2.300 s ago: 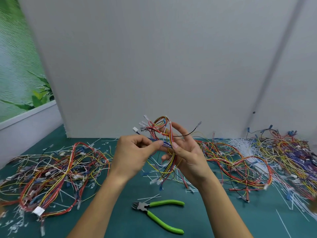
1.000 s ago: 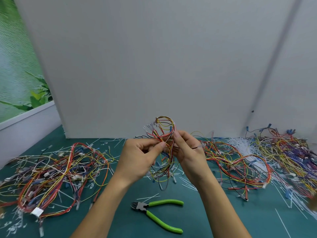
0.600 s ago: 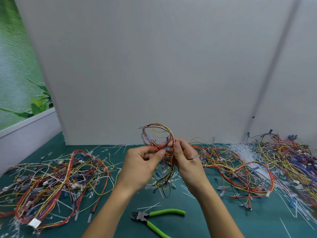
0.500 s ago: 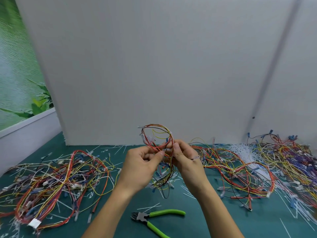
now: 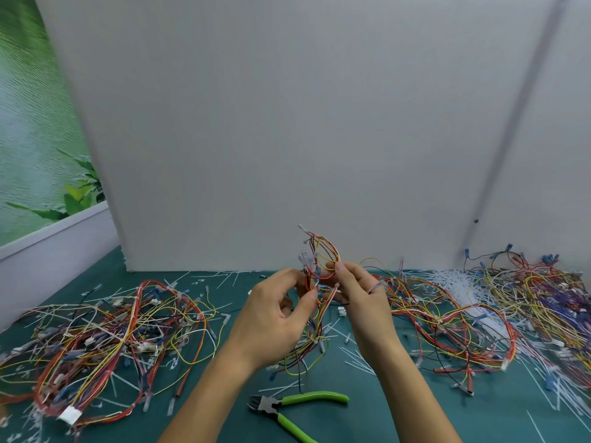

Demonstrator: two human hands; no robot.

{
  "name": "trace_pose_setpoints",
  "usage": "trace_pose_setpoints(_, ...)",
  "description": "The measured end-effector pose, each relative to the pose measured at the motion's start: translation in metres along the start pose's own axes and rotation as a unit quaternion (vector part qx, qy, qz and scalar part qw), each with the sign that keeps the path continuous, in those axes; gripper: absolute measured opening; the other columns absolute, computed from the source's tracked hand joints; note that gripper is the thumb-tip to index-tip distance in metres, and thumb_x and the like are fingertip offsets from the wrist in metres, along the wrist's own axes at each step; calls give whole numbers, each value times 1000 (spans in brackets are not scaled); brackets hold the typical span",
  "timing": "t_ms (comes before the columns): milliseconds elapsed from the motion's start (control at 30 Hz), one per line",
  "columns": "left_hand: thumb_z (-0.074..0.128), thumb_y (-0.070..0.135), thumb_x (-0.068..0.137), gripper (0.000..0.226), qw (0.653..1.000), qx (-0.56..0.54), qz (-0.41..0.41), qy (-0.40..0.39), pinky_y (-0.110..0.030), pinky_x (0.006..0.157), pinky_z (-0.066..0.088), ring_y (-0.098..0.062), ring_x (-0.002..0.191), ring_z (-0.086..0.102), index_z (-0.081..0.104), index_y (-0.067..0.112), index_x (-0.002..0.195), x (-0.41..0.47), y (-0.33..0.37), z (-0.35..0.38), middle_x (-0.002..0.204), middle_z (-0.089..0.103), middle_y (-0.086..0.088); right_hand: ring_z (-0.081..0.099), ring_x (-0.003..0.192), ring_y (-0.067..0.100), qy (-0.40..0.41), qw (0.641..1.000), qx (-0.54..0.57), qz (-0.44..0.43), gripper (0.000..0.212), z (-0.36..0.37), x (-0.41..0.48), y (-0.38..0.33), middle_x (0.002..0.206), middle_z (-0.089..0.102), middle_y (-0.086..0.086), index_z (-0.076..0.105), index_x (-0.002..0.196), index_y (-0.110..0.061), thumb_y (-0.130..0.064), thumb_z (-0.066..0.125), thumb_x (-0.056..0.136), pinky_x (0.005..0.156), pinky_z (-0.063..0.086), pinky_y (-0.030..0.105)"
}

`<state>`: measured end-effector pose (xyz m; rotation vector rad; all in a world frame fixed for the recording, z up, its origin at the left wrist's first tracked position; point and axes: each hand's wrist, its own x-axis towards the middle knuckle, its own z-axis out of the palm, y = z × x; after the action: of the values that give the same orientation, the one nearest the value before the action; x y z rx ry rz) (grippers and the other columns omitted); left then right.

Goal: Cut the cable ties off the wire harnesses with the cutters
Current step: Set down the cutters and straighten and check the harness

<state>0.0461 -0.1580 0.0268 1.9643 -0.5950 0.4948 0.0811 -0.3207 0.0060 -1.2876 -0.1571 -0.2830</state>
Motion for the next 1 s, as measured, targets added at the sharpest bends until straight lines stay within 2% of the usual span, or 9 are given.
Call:
trace_pose_setpoints(133,62,18,99,8,1000,-15,-8,11,-15,43,22,-6,37,30,61,22,91,-1,1,1,53,50,21,72,104,26,-8,1000,23,-8,20,-2,0,0,104,78,12,79,101,-18,-27,61,100,88,54,44)
trace_pose_setpoints(267,58,24,101,8,997,-51,-57,29,-21,41,20,-8,35,23,59,29,95,-1,-4,3,42,34,8,72,100,23,-8,999,12,-48,26,0,-3,-4,105,78,10,73,109,-12,-31,62,95,81,55,36)
trace_pose_setpoints(367,57,24,102,7,991,-89,-81,54,-28,52,34,-17,46,39,63,28,100,1,-4,4,60,57,-7,70,86,11,-12,995,-6,-96,23,3,-7,-5,105,79,5,72,112,-14,-30,64,97,75,56,25)
trace_pose_setpoints(433,56,16,103,12,981,-153,-86,79,-25,62,43,-9,57,54,65,24,102,3,-1,7,84,71,-2,71,86,8,-14,992,-9,-122,22,7,-10,-7,103,79,3,73,110,-17,-29,64,94,74,57,22)
trace_pose_setpoints(500,52,11,103,14,965,-231,-94,86,-12,51,37,1,47,47,64,18,101,5,1,8,87,67,-6,73,90,9,-17,989,-14,-147,18,11,-13,-8,100,80,3,73,107,-19,-26,66,92,76,58,23)
trace_pose_setpoints(633,56,12,101,15,944,-293,-115,97,-12,41,28,-3,43,32,67,21,95,4,-2,10,74,54,-2,71,87,8,-36,978,-51,-199,13,16,-18,-12,96,78,-5,75,100,-33,-24,73,92,76,55,21)
trace_pose_setpoints(767,65,18,89,10,949,-294,-74,83,-5,53,42,4,52,56,74,23,91,4,2,12,68,65,15,68,82,6,-36,955,-142,-258,24,17,-21,-12,92,74,-15,72,100,-37,-14,70,92,74,52,17)
trace_pose_setpoints(900,68,17,87,19,970,-227,-34,79,-13,81,51,-7,95,72,79,28,99,4,2,3,96,78,6,67,86,16,-66,938,-185,-284,14,9,-18,-18,95,70,-8,73,106,-20,-15,71,93,75,54,28)
trace_pose_setpoints(1000,74,26,84,19,975,-215,-27,52,-20,80,53,-4,83,69,79,31,102,3,5,-4,77,72,6,68,96,22,-98,949,-163,-250,20,2,-14,-25,102,72,-2,73,113,-24,-18,72,94,82,55,39)
